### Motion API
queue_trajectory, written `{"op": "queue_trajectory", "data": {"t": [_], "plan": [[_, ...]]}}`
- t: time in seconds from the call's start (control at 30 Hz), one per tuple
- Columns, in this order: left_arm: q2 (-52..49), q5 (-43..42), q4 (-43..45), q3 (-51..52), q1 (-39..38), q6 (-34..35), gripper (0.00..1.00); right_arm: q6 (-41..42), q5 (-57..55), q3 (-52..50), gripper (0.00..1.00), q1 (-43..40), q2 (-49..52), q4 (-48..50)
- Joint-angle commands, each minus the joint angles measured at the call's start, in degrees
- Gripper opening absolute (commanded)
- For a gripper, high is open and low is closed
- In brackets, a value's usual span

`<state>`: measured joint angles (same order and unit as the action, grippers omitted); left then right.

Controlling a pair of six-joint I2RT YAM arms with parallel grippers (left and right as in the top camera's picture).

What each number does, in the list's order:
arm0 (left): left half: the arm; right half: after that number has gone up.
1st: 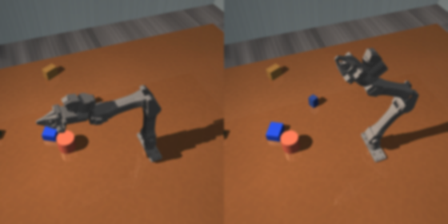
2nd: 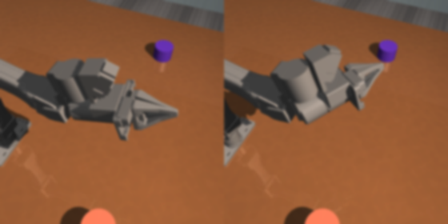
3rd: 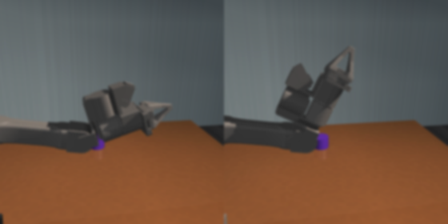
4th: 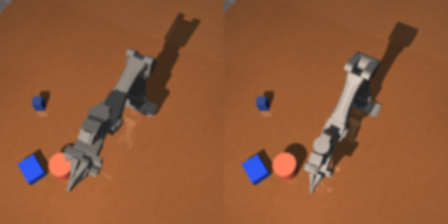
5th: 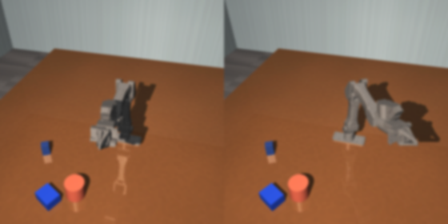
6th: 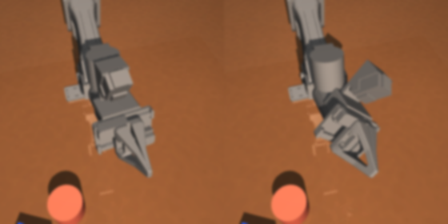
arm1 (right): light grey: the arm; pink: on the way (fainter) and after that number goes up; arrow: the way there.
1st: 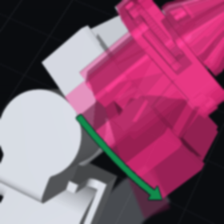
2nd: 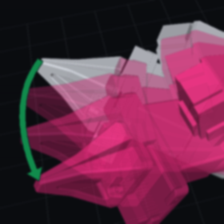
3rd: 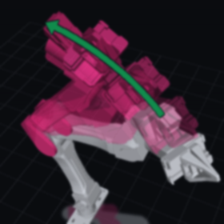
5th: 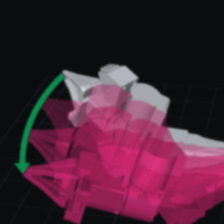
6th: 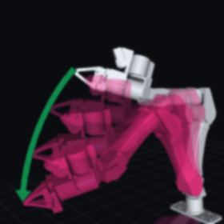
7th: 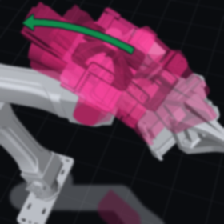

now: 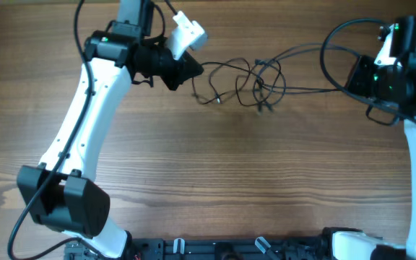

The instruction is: Untangle cables

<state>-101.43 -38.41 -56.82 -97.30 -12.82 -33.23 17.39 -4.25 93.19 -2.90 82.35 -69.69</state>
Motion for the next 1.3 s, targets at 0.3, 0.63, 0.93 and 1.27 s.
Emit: {"op": "queue_trajectory", "data": {"t": [0.3, 0.63, 0.93, 1.27], "plan": [[17.05, -0.09, 0.02, -0.11, 11.43, 7.34, 0.04, 2.91, -3.30, 0.07, 0.25, -0.50, 16.20, 2.62], [17.22, -3.61, -1.36, -0.11, 10.29, 8.20, 0.04, -16.68, 25.66, 0.11, 1.00, -0.50, 16.02, 8.31], [17.20, -4.85, -0.76, -0.11, 4.50, 8.20, 0.04, -19.30, 33.94, 0.22, 1.00, 0.61, 16.02, 11.93], [17.20, -6.43, 17.53, -0.11, -3.32, 24.24, 0.04, 1.95, 24.94, 0.20, 0.97, 3.43, 16.02, 6.32]]}}
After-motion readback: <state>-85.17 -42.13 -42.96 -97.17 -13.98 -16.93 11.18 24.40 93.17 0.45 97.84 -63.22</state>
